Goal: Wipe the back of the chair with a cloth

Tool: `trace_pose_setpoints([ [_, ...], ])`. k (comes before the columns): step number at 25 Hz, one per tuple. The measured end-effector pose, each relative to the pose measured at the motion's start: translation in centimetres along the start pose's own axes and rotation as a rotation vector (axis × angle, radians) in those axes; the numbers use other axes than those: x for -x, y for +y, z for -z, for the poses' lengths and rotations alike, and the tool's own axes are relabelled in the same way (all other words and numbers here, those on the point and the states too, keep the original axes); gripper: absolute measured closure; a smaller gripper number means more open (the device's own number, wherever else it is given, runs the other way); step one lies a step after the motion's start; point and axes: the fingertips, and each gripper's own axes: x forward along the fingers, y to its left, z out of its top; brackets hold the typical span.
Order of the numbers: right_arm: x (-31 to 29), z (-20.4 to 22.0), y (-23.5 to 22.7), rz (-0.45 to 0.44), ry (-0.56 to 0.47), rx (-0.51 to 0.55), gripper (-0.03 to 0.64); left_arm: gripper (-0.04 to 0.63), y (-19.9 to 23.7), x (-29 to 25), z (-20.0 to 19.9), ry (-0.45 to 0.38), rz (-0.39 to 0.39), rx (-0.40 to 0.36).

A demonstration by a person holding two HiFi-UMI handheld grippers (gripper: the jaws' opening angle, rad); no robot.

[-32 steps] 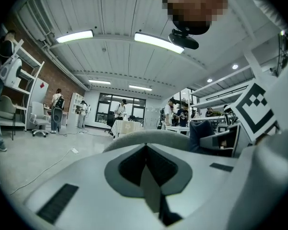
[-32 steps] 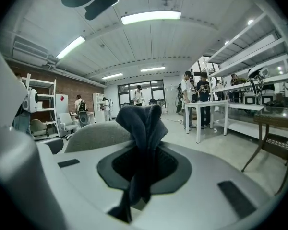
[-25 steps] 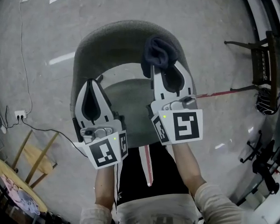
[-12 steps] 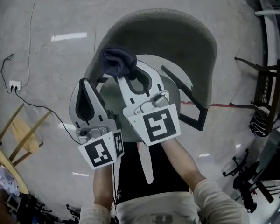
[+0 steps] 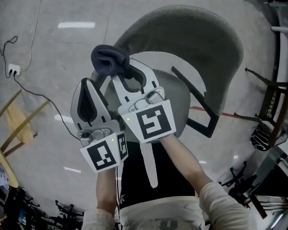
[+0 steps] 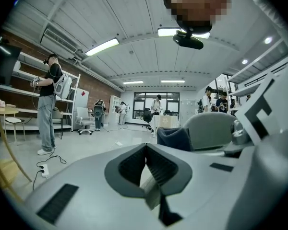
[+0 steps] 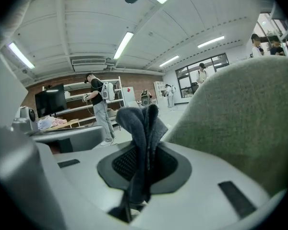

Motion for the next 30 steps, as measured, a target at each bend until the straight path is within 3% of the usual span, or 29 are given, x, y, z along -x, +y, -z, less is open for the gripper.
trace_pose_setpoints([
  [7,0.1,0.5,-1.9,0.046,0.012,-0.005,0.558,0.580,0.0,0.3,0.7,0.014,-0.009,0.007],
  [14,0.8,0.3,-6.1,0.156,0.000,-0.050,0.558,0.580,-1.3,-0.1,0.9,0.023,0.016,0.005],
  [23,5.2,0.2,-14.1,0.394,-0.038,-0.114,0.558,0.580,-3.9,-1.0,0.8,0.031,0.077,-0.005],
  [30,11.3,0.4,-19.1,0.612,-0.096,-0.156,0.558,0.580,-8.3,-1.7,1.1,0.045,0.198,-0.035],
])
